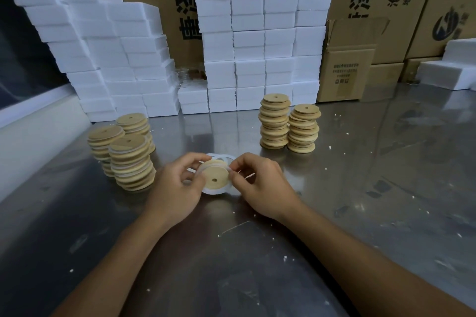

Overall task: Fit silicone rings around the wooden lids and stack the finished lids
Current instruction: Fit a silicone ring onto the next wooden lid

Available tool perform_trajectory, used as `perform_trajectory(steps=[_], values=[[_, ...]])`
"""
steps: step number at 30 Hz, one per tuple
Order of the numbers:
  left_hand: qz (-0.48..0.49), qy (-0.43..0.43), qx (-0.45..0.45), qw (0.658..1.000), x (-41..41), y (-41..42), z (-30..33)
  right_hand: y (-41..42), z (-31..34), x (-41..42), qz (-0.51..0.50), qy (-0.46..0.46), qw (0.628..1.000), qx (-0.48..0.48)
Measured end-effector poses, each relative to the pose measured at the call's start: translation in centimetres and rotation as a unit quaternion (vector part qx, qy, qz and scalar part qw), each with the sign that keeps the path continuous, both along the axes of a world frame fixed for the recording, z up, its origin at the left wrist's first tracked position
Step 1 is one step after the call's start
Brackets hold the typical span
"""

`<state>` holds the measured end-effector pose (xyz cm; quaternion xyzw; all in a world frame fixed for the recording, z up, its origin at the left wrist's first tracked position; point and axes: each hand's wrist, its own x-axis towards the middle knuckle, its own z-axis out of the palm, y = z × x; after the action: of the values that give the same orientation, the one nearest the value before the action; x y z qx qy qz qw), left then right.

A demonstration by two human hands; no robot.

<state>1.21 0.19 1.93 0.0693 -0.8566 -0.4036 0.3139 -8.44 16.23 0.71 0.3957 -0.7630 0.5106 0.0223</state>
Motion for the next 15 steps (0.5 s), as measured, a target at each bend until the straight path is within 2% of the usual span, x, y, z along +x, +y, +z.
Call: perform_trajectory(steps=[3,5,15], values=[[-0.011,-0.001,-0.049,0.999,0.15,0.26,-0.07,-0.1,0.19,0.43,0.025,0.031,0.999,0.009],[-0.009,0.002,-0.039,0.999,-0.01,0.42,-0.12,-0.23,0.22,0.63,0.032,0.032,0.999,0.006],[-0.057,0.03,0.166,0.984,-0.08,0.75,-0.04,-0.3,0.08,0.28,0.033,-0.089,0.995,-0.02]])
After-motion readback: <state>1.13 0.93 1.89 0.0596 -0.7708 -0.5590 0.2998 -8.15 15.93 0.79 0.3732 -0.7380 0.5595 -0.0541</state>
